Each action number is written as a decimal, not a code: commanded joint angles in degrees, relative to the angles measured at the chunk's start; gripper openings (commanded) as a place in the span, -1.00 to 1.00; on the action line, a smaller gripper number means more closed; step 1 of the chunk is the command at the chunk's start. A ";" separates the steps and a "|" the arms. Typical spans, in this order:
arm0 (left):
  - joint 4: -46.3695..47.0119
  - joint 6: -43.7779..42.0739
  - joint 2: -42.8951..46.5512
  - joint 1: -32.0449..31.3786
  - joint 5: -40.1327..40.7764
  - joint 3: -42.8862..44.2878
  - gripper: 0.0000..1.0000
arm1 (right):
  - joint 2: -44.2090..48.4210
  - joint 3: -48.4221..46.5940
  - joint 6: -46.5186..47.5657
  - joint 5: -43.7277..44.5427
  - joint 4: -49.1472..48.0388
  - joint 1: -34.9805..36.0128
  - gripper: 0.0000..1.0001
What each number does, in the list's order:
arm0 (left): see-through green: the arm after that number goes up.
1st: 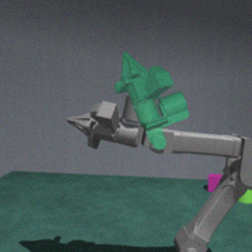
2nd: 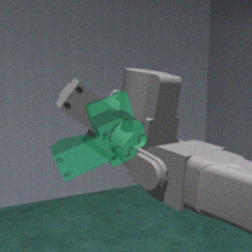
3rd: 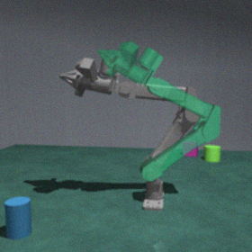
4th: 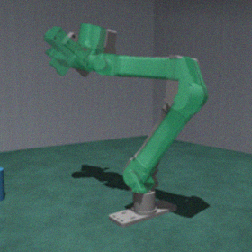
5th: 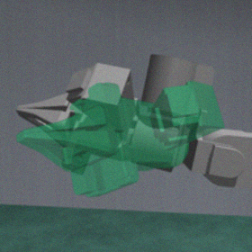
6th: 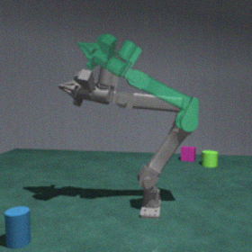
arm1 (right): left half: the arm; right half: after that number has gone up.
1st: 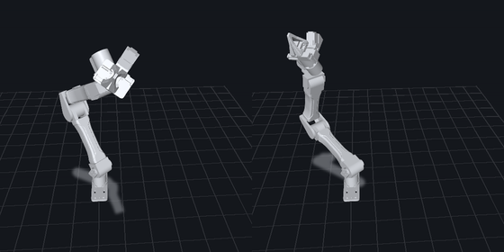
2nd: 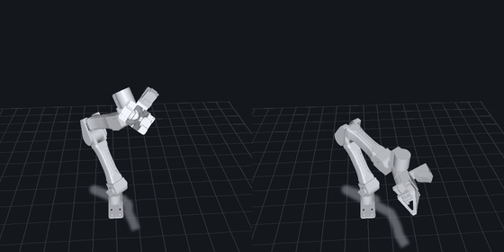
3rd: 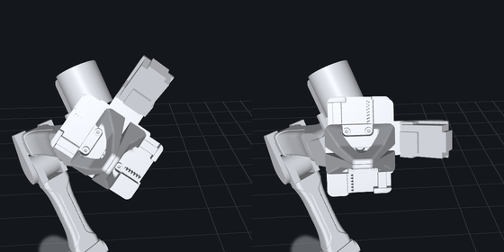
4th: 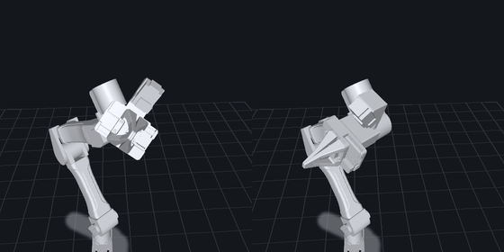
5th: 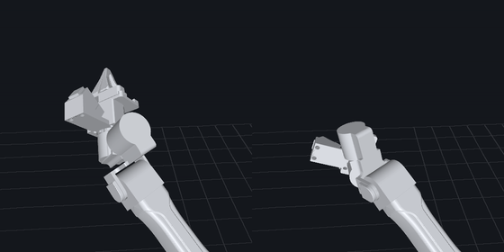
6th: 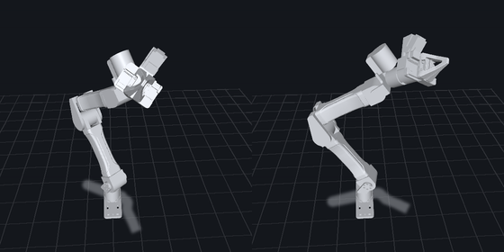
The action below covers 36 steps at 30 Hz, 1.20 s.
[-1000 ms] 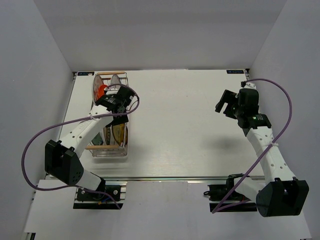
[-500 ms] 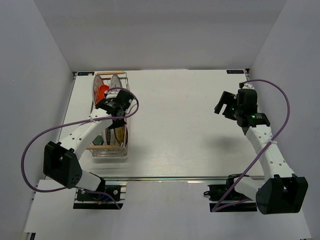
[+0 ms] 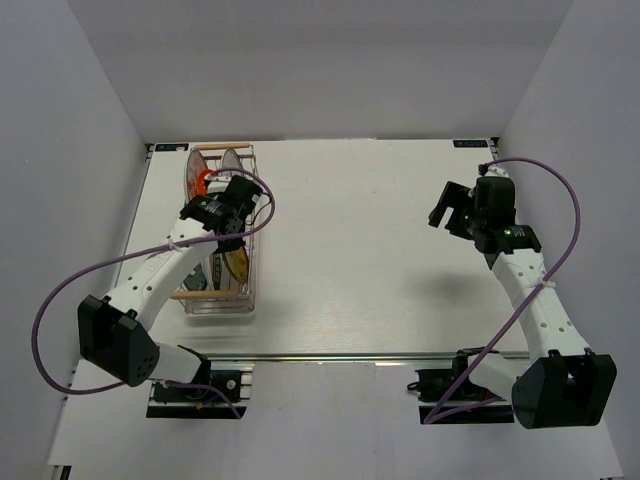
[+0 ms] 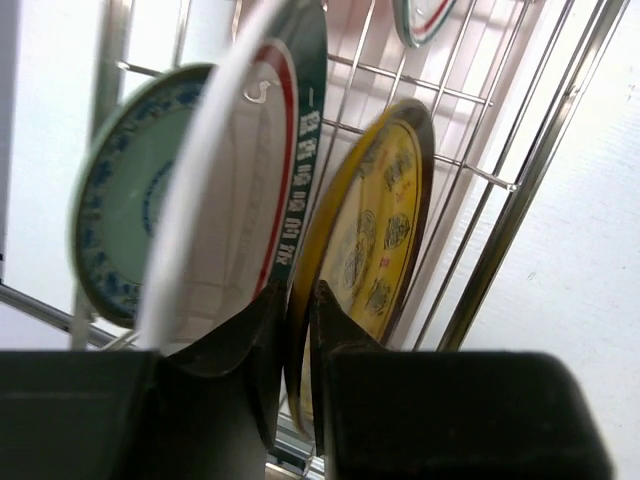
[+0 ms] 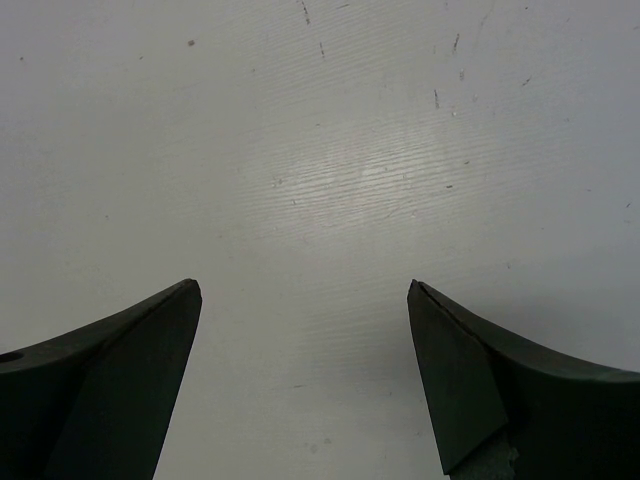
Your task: Unload the plates from the dish rack
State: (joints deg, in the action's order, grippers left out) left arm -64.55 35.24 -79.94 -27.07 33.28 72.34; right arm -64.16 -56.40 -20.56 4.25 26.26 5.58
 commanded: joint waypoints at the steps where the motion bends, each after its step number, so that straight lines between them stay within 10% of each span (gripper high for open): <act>1: -0.84 -2.19 4.70 0.26 3.72 3.51 -1.00 | 0.09 -2.57 0.60 -0.74 0.02 -0.22 0.78; 24: 13.04 -10.90 11.30 0.26 -0.84 15.73 -1.00 | 0.97 -6.44 3.50 -14.43 -6.39 -0.22 0.79; 30: 25.51 -14.32 13.31 0.26 -14.96 10.12 -1.00 | 2.11 -5.83 6.49 -36.08 -12.89 -0.14 0.78; 36: 40.37 -17.04 13.06 -0.26 -46.95 2.56 -1.00 | 1.58 -2.93 2.03 -58.45 -24.66 0.13 0.78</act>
State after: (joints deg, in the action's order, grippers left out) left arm -35.27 20.43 -67.29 -26.76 5.19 76.66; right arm -63.61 -60.01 -16.38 -37.60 11.33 5.52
